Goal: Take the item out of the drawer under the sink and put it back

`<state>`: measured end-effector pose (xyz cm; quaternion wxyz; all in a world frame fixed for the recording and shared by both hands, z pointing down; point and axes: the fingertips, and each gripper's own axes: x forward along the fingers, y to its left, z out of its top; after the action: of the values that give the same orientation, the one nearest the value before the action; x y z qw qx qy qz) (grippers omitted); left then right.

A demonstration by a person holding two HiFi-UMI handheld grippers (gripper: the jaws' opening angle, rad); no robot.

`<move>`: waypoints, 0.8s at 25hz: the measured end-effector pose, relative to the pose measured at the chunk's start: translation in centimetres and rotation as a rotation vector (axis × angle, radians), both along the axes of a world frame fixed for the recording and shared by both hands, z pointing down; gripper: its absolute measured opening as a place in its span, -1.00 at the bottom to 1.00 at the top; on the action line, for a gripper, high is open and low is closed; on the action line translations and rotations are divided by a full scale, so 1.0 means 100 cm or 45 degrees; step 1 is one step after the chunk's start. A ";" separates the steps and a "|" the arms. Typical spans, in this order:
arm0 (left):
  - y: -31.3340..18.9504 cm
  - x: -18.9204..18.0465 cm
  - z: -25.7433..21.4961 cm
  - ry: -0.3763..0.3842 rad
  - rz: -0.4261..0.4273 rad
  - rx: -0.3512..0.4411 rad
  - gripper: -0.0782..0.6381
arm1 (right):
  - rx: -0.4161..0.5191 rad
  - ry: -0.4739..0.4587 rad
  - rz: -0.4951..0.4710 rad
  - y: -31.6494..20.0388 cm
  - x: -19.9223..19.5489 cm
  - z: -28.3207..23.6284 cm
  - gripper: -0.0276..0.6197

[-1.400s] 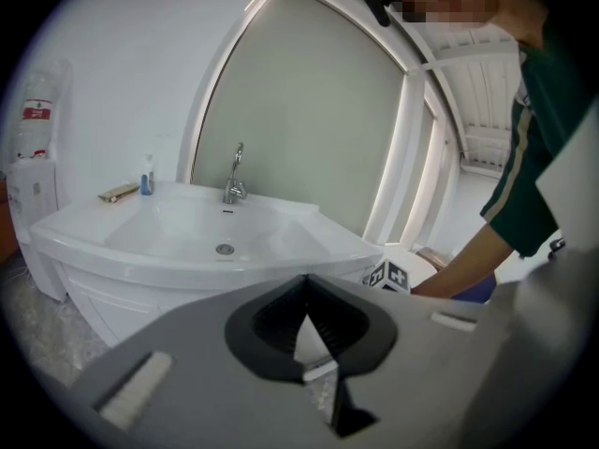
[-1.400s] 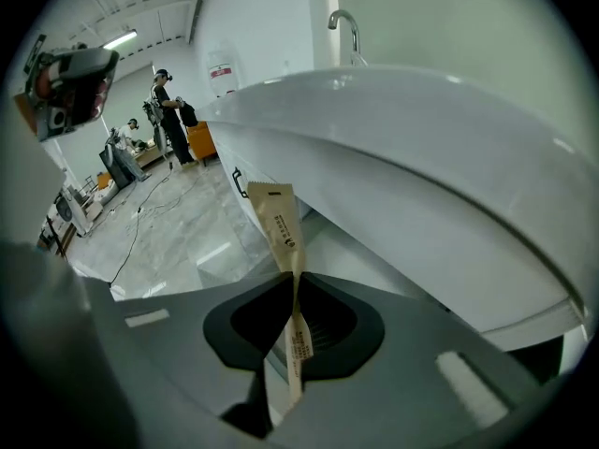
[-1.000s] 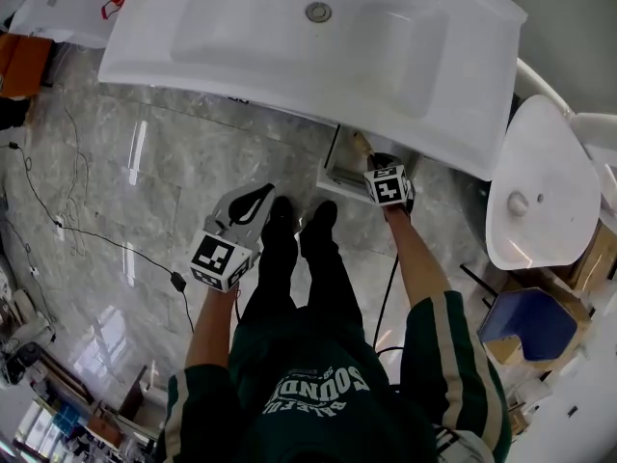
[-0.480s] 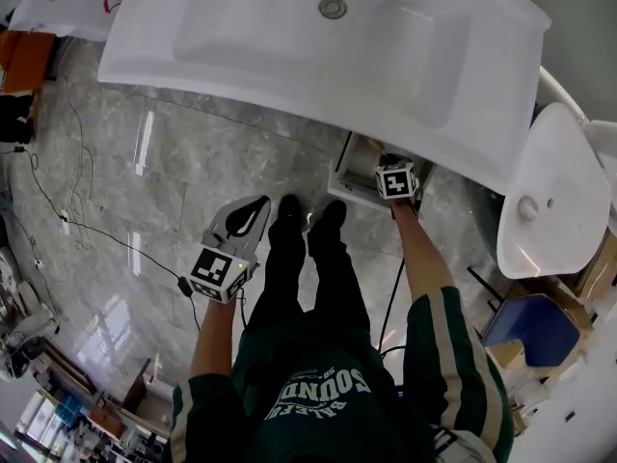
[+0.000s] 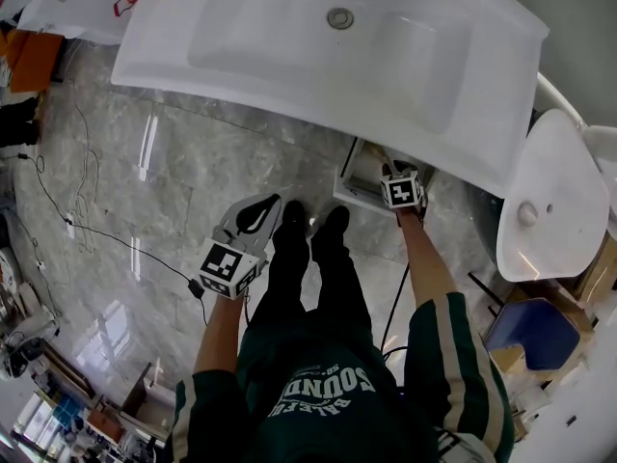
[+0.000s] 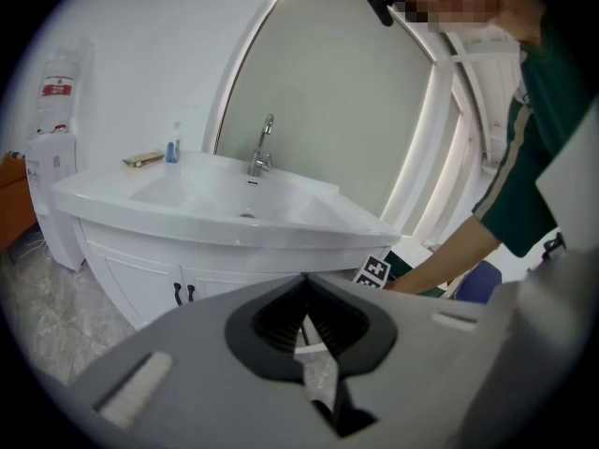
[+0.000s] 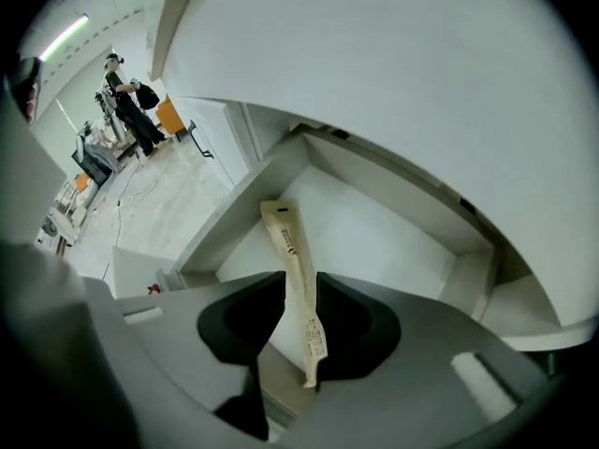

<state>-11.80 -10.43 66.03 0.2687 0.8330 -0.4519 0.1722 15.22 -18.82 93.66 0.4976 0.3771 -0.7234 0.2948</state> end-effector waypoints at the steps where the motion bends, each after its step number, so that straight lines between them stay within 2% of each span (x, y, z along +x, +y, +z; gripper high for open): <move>1: -0.001 0.001 -0.004 0.004 0.007 0.007 -0.64 | 0.010 -0.008 0.000 0.001 0.001 -0.004 -0.66; 7: 0.002 0.008 -0.025 0.002 0.075 0.040 -0.64 | 0.052 -0.081 0.057 0.012 -0.005 -0.063 -0.68; 12: 0.008 0.011 -0.051 0.007 0.128 0.075 -0.64 | 0.141 -0.131 0.105 0.027 -0.012 -0.115 -0.90; 20: 0.011 0.015 -0.097 0.027 0.189 0.165 -0.64 | 0.298 -0.269 0.192 0.049 -0.034 -0.215 -0.91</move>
<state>-10.28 -9.29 56.38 0.2057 0.8816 -0.3963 0.1531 11.79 -13.95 72.12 0.3481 0.4525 -0.7707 0.2830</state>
